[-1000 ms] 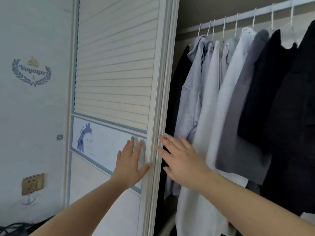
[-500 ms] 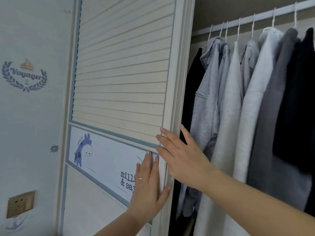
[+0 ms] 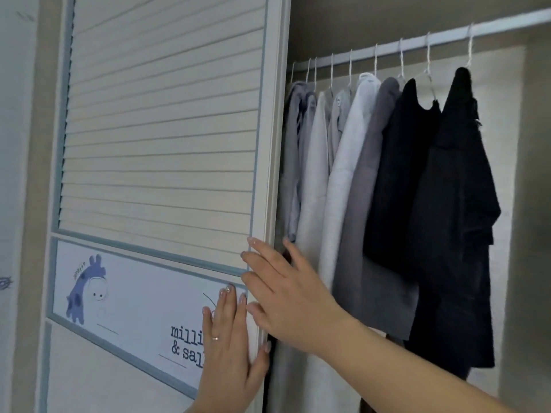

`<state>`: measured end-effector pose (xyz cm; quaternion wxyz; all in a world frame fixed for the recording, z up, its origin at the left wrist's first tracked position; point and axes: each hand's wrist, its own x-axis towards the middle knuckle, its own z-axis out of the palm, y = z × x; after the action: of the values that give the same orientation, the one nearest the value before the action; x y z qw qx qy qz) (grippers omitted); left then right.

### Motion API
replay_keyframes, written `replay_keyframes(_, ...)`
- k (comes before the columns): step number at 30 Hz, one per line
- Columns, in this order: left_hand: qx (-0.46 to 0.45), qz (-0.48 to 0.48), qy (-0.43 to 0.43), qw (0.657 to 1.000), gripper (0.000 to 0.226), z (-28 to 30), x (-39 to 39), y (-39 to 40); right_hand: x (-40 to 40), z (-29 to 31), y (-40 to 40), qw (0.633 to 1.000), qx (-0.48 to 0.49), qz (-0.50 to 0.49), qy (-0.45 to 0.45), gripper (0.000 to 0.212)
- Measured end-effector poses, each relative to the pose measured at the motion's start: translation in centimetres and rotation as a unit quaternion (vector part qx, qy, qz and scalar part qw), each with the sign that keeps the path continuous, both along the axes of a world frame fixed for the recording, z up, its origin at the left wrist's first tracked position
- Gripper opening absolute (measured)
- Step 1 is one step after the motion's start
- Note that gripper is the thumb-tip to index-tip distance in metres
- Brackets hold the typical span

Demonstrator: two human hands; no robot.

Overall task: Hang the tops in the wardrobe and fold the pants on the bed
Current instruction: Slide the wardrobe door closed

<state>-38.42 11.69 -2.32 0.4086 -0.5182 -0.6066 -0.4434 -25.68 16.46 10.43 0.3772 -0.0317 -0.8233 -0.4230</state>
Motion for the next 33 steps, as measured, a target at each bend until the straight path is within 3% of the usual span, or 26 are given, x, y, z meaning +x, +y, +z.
replay_keyframes(7,0.013,-0.006,-0.005,1.0,0.067,-0.3,7.2,2.1,7.6,-0.1,0.9,0.998,-0.025,-0.062,-0.015,0.038)
replay_keyframes(16,-0.025,0.003,0.005,1.0,0.071,0.0,17.1,3.5,17.5,-0.6,1.1,0.989,-0.081,-0.124,-0.01,0.04)
replay_keyframes(26,-0.099,-0.016,0.027,0.995,0.077,0.5,27.5,3.4,27.6,-0.6,0.2,0.962,-0.09,-0.255,-0.026,0.055)
replay_keyframes(29,-0.118,-0.031,0.068,0.99,0.074,1.0,29.5,2.7,30.5,-0.6,0.3,0.951,-0.069,-0.295,-0.052,0.059)
replay_keyframes(33,-0.07,-0.06,0.145,0.985,0.067,2.5,28.5,1.9,33.5,-0.9,0.0,0.94,-0.062,-0.331,-0.05,0.067)
